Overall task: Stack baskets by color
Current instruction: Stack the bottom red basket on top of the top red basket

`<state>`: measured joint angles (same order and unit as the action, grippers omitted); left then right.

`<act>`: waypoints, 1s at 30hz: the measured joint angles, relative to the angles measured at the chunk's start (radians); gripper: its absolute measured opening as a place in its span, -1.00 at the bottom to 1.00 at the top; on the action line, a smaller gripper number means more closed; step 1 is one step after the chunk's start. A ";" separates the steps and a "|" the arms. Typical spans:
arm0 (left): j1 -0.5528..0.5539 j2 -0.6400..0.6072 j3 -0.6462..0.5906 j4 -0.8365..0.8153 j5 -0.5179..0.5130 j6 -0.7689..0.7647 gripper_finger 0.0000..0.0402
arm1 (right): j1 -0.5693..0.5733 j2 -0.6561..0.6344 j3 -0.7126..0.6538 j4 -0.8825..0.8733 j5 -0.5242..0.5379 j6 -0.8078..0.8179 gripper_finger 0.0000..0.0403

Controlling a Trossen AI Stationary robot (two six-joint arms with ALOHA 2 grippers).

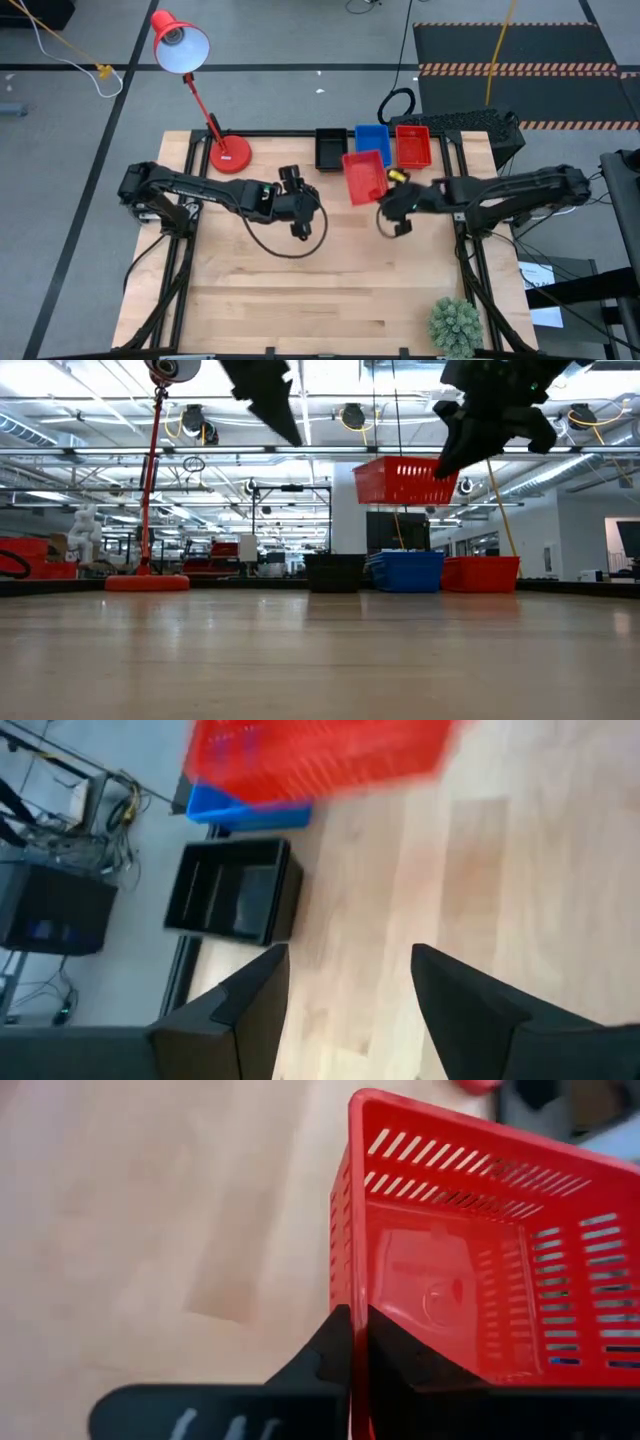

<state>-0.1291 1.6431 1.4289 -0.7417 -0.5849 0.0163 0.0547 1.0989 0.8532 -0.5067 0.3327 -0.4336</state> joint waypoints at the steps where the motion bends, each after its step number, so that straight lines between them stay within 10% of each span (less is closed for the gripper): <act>1: 0.006 -0.008 -0.019 0.012 -0.001 0.000 0.06 | -0.022 -0.024 0.000 -0.001 0.000 -0.023 -0.97; 30: 0.052 -0.109 -0.215 0.207 0.066 0.069 0.06 | -0.758 -0.171 0.000 -0.104 -0.455 -0.394 -0.97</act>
<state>-0.0774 1.5342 1.2138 -0.5349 -0.5189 0.0852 -0.7033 0.9276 0.8532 -0.6106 -0.1221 -0.8279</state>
